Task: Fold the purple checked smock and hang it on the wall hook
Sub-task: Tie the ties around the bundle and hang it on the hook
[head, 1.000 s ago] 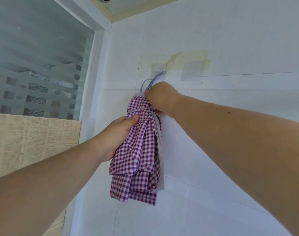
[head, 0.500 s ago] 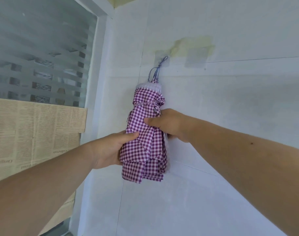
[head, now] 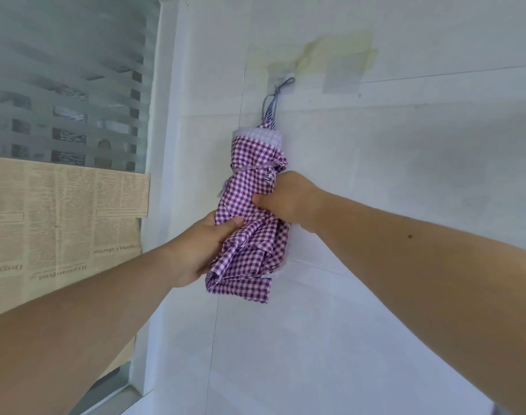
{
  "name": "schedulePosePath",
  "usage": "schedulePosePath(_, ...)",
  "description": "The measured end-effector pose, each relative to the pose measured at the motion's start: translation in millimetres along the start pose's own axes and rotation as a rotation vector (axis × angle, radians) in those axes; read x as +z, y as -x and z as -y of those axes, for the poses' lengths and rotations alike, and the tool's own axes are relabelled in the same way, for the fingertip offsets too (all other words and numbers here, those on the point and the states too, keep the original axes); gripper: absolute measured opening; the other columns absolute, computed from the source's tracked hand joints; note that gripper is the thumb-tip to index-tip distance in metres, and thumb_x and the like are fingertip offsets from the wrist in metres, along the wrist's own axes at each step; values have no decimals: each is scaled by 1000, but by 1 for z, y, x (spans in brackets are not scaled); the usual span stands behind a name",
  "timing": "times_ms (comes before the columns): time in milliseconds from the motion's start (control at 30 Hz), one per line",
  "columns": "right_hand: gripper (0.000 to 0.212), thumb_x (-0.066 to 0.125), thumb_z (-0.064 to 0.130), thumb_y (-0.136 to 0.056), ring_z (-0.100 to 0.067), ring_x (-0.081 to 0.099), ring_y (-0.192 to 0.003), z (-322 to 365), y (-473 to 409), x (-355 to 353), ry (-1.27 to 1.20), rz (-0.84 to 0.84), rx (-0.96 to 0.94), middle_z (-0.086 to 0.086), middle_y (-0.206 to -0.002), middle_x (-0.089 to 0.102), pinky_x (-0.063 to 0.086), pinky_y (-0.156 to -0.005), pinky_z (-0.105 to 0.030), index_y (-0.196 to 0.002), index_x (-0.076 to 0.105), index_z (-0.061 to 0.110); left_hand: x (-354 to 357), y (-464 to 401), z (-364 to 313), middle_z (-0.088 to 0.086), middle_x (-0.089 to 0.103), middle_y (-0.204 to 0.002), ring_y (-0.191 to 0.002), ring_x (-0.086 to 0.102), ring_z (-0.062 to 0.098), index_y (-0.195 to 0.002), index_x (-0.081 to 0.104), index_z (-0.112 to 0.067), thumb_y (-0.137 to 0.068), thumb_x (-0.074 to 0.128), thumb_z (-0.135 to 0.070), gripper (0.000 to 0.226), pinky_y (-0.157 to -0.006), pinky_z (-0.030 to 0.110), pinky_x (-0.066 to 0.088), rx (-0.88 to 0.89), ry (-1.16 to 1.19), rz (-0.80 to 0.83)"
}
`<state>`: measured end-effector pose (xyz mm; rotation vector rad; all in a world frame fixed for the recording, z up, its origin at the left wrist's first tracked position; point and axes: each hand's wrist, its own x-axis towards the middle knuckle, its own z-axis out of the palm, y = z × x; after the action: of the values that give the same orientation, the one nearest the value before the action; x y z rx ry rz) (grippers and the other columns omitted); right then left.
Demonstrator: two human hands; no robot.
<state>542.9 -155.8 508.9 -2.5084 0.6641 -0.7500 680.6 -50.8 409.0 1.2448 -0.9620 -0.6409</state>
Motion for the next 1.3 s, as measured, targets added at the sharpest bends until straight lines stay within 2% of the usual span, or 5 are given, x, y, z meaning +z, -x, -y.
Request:
schedulePosePath(333,54,54,64,-98,-24,70,-104,21,-9,-11,-595,-142,99,-5,-116,72,57,-100,-41,-124,65,18,-1,-17,-47,-8,74,-129,-114,73,16,-147,52,-42,-96,55,-72,59,-100,35,55,127,-110,-74)
schedulePosePath(700,27,59,33,-103,-18,63,-77,24,-9,-14,-494,-126,166,-6,-89,69,51,-66,-26,-94,69,9,8,-16,-40,-5,76,-122,-111,74,17,-130,62,-40,-107,50,-56,31,-96,34,57,256,-33,-210)
schedulePosePath(1100,47,57,52,-101,-25,70,-109,25,0,-18,-404,97,158,-6,-124,71,58,-95,-41,-132,60,18,16,-13,-41,1,76,-125,-113,74,22,-142,59,-34,-102,50,-67,53,-100,40,57,142,54,-184)
schedulePosePath(1233,19,64,33,-102,-15,67,-89,11,-1,-14,-297,7,57,-2,-106,70,56,-58,-19,-108,65,16,0,-2,-21,8,75,-130,-120,72,30,-139,66,-21,-98,64,-55,53,-110,49,52,-58,64,50)
schedulePosePath(1300,19,65,31,-101,-20,69,-96,4,-6,-11,-289,-35,10,-6,-108,72,62,-81,-27,-104,67,12,-5,3,-6,8,74,-132,-123,70,29,-142,63,-19,-98,67,-49,54,-112,49,49,-85,6,114)
